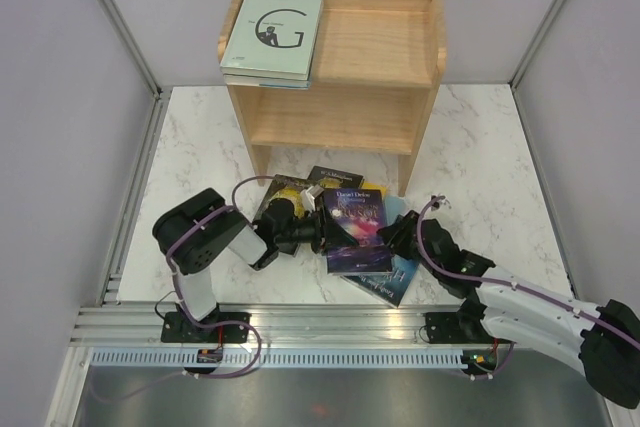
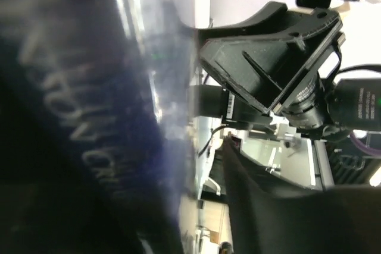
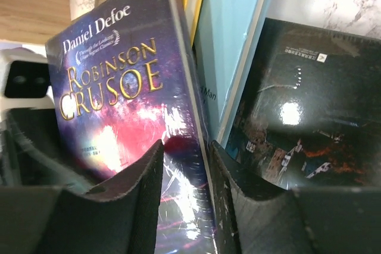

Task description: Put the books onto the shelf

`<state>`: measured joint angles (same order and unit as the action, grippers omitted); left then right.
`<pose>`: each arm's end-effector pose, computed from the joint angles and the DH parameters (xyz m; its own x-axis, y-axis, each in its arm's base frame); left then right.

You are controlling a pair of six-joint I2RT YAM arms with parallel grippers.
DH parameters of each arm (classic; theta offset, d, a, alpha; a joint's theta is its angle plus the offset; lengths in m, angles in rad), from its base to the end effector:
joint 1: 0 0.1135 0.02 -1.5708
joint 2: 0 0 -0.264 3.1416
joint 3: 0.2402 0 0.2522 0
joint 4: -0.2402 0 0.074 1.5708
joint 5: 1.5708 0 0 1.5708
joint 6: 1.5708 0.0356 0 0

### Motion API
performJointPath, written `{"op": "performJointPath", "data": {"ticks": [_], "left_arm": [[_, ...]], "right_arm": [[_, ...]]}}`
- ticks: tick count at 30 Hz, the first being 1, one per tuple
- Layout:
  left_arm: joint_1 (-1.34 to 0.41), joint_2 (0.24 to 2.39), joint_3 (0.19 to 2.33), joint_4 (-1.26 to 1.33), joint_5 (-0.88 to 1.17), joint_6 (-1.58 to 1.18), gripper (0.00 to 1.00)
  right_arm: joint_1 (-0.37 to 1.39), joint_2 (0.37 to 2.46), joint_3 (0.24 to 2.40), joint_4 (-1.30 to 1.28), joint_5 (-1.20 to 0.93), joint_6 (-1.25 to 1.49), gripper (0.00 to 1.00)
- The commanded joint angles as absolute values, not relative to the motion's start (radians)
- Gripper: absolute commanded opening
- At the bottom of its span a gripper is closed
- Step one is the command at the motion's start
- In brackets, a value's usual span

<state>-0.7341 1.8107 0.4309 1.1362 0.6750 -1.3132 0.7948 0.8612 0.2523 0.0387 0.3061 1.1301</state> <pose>0.1981 -0.2087 0.1163 -0.9868 -0.1265 -0.1015 0.0748 0.2004 -0.9769 0.1296 0.1168 0.1646 -0.6161 0.6035 -0.5062 0.1275 0.7106 0.6920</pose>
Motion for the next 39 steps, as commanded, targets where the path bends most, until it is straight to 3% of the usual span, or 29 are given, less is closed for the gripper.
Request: {"op": "performJointPath", "data": {"ticks": [1, 2, 3, 6, 7, 10, 18, 24, 32, 39], "left_arm": [[-0.767, 1.853, 0.468, 1.405, 0.712, -1.41, 0.37], [-0.77, 1.853, 0.468, 1.411, 0.704, -1.419, 0.14], [-0.769, 1.848, 0.462, 1.405, 0.698, -1.419, 0.03], [-0.77, 1.792, 0.433, 1.338, 0.658, -1.401, 0.02], [-0.77, 1.766, 0.425, 1.309, 0.649, -1.378, 0.02], [-0.77, 1.64, 0.384, 1.172, 0.6, -1.342, 0.02], [-0.77, 1.22, 0.356, 0.85, 0.48, -1.315, 0.02], [-0.769, 1.069, 0.413, 0.675, 0.427, -1.27, 0.02], [-0.769, 1.019, 0.446, 0.683, 0.39, -1.309, 0.02], [-0.769, 0.965, 0.457, 0.686, 0.364, -1.321, 0.02]], "right_arm": [[0.811, 0.805, 0.245, 0.051, 0.23, 1.149, 0.32], [0.813, 0.79, 0.248, 0.034, 0.235, 1.149, 0.33], [0.811, 0.758, 0.256, 0.002, 0.241, 1.149, 0.35], [0.811, 0.672, 0.285, -0.133, 0.27, 1.138, 0.58], [0.813, 0.648, 0.294, -0.167, 0.281, 1.134, 0.76], [0.811, 0.539, 0.337, -0.291, 0.311, 1.126, 0.98], [0.811, 0.318, 0.376, -0.396, 0.243, 1.155, 0.98], [0.811, 0.14, 0.367, -0.28, 0.163, 1.169, 0.98], [0.811, 0.196, 0.325, -0.094, 0.035, 1.204, 0.98], [0.811, 0.256, 0.327, -0.124, 0.038, 1.218, 0.98]]}}
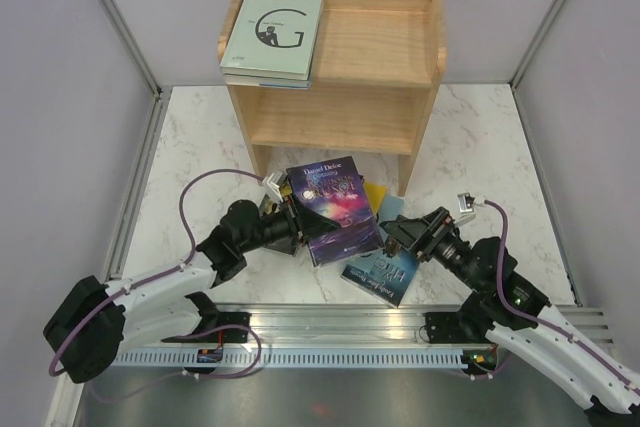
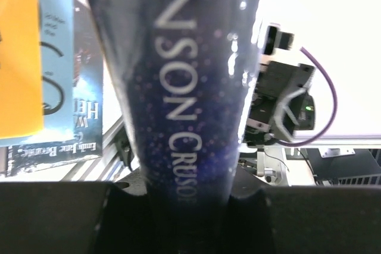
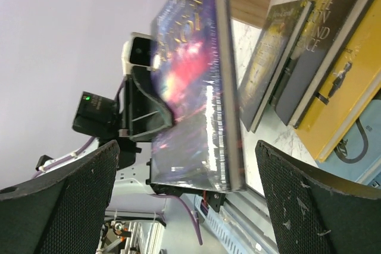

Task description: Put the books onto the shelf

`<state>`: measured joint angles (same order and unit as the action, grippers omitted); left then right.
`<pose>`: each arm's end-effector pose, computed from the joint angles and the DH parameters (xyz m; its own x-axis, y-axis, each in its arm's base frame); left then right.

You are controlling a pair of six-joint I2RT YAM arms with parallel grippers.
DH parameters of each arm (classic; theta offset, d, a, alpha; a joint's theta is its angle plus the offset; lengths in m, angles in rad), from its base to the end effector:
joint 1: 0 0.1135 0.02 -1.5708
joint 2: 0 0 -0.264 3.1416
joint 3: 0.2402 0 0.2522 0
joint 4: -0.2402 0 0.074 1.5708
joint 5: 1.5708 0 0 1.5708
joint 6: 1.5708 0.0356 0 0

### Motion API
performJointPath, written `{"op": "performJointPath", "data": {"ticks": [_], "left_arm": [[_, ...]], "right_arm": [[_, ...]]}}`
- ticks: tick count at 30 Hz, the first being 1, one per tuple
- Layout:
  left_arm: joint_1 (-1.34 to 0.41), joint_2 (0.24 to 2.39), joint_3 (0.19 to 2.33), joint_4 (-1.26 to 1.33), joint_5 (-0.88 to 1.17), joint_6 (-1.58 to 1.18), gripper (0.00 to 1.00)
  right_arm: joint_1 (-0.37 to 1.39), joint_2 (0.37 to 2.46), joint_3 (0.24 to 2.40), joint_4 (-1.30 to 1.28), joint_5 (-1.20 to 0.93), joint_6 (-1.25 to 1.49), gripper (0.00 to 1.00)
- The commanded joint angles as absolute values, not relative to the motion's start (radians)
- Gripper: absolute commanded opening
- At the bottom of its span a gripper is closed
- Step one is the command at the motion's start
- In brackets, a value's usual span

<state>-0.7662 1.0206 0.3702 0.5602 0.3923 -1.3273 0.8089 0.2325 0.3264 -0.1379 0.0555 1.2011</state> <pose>0.1489 -0.1622 0.2283 -0.9037 -0.3749 -0.2067 0.1576 0.1575 -0.9749 0.0779 0.0788 0.2522 -0.6489 0.6686 -0.3632 -0.2189 0.2932 0.9307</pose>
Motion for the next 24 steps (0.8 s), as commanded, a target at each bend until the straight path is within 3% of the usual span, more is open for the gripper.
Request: {"op": "performJointPath", "data": {"ticks": [1, 13, 24], "left_arm": [[-0.77, 0.959, 0.466, 0.68, 0.367, -1.321, 0.02], [-0.769, 1.023, 0.451, 0.82, 0.397, -1.404, 0.02], [-0.772, 1.157, 0.564, 0.689, 0.503, -1.339, 0.02]], "right_arm": [[0.811, 0.265, 0.325, -0.13, 0.038, 1.216, 0.98], [0.813, 0.297, 0.271, 0.11, -0.026, 1.322, 0.96], [0.813, 0.394, 0.339, 0.261, -0.094, 1.361, 0.58]]}}
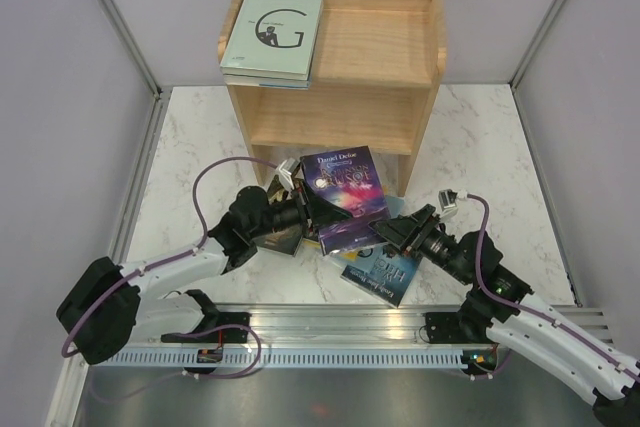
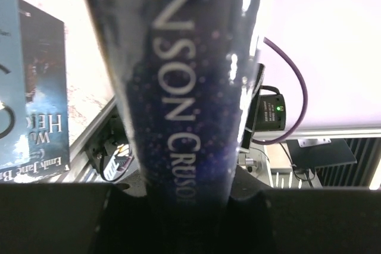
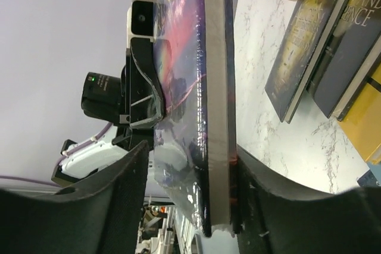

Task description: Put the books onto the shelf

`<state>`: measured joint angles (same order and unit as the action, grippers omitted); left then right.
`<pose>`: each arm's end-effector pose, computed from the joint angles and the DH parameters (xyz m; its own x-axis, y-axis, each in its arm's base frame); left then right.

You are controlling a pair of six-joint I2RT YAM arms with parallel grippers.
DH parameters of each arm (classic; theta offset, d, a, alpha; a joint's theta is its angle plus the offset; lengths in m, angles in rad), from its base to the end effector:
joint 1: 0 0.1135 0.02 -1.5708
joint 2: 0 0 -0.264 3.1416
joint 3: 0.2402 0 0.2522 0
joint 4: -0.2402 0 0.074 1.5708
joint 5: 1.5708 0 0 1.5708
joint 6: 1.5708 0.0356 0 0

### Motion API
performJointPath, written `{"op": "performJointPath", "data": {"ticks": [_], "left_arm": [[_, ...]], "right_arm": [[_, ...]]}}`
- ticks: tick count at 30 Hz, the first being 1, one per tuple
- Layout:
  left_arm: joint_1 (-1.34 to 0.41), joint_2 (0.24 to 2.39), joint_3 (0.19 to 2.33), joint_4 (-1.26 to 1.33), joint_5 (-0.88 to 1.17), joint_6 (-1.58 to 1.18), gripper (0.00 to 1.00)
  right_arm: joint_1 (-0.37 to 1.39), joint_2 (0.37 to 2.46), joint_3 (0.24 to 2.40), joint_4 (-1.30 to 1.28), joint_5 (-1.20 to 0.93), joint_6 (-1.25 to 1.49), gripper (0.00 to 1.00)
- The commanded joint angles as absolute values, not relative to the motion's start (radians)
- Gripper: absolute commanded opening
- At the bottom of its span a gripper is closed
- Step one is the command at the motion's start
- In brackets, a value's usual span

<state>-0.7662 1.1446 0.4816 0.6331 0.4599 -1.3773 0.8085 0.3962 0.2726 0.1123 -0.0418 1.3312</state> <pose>0.1668 -0.1825 0.2472 -0.9276 -0.3277 -0.1792 0.1598 0.0853 -0.9834 0.0932 0.0998 0.2435 -0.7319 0.6390 -0.2368 -0.1707 0.1645 0.9715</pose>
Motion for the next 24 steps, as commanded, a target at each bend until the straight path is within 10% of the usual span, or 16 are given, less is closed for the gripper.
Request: {"op": "performJointPath", "data": {"ticks": [1, 10, 18, 24], "left_arm": [[-0.772, 1.163, 0.566, 0.68, 0.502, -1.336, 0.02], [-0.773, 1.23, 0.616, 0.565, 0.546, -1.281, 0.04], [-0.77, 1.037, 0.814, -0.079, 0.342, -0.982, 0.92], [-0.769, 0.841, 0.9, -0.42, 0.172, -0.885, 1.0]], "right_arm": [[0.813, 0.397, 0.345, 0.268, -0.095, 1.362, 0.55], [0.813, 0.37, 0.368, 0.23, -0.092, 1.358, 0.0], [0.815, 0.313, 0.538, -0.046, 0.023, 1.312, 0.0], [0.813, 0.371, 0.715, -0.189, 0.066, 1.281, 0.0]]}}
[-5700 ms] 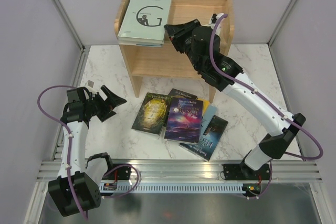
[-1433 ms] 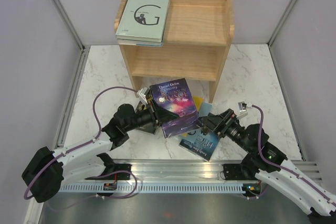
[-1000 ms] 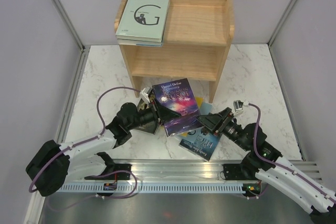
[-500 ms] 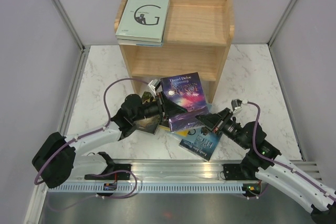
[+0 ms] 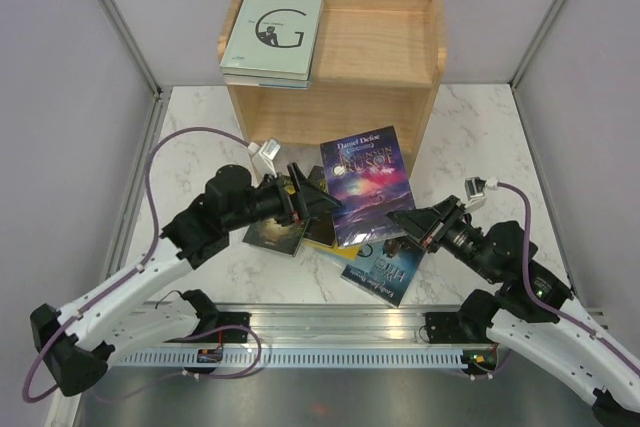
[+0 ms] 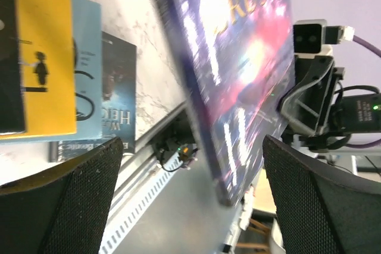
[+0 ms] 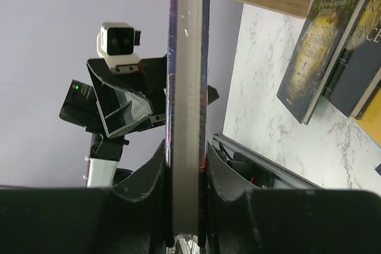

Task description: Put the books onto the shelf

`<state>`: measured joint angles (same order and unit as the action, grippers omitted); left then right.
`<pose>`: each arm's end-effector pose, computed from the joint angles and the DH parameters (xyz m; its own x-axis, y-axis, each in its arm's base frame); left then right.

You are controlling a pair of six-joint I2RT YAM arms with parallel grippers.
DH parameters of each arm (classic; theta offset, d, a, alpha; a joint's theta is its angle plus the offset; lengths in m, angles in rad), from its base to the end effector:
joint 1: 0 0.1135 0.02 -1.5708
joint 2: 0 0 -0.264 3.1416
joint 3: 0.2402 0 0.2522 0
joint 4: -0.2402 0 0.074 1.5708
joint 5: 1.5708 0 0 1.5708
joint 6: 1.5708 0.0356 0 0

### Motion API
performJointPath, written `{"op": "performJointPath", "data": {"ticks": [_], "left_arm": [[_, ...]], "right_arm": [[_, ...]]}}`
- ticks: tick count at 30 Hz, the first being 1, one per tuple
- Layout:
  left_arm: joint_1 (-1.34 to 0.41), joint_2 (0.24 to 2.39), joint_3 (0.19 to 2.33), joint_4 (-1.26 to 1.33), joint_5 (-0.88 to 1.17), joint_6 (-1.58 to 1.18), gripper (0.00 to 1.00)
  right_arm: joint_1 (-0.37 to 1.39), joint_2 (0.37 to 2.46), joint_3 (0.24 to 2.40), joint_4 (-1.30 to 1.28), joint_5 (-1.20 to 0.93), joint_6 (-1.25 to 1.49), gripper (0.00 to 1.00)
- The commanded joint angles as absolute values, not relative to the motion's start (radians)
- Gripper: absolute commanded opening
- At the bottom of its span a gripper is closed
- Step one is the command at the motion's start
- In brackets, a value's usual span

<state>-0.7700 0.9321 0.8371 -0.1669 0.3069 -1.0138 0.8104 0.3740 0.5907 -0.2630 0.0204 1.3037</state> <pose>0.1479 -0.1584 0.3340 -0.8394 -0.3132 -0.4442 0.3038 0.4074 -0.8612 0.0764 0.0792 0.3161 -0.6936 0.6700 -0.2645 -0.1567 0.2181 0.9633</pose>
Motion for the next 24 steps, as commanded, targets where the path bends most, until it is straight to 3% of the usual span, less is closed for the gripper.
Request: {"op": "performJointPath", "data": {"ticks": [1, 7, 24], "left_arm": [[-0.769, 0.809, 0.908, -0.451, 0.149, -0.879, 1.0], [-0.769, 0.618, 0.934, -0.65, -0.033, -0.836, 1.0], [-0.769, 0.522, 0.842, -0.698, -0.041, -0.818, 1.0]], "right_arm": [[0.813, 0.382, 0.745, -0.195, 0.071, 1.281, 0.0], [0.815, 0.465, 0.897, -0.207, 0.052, 1.256, 0.0], [0.813, 0.764, 1.35, -0.25, 0.182, 1.177, 0.0]]}}
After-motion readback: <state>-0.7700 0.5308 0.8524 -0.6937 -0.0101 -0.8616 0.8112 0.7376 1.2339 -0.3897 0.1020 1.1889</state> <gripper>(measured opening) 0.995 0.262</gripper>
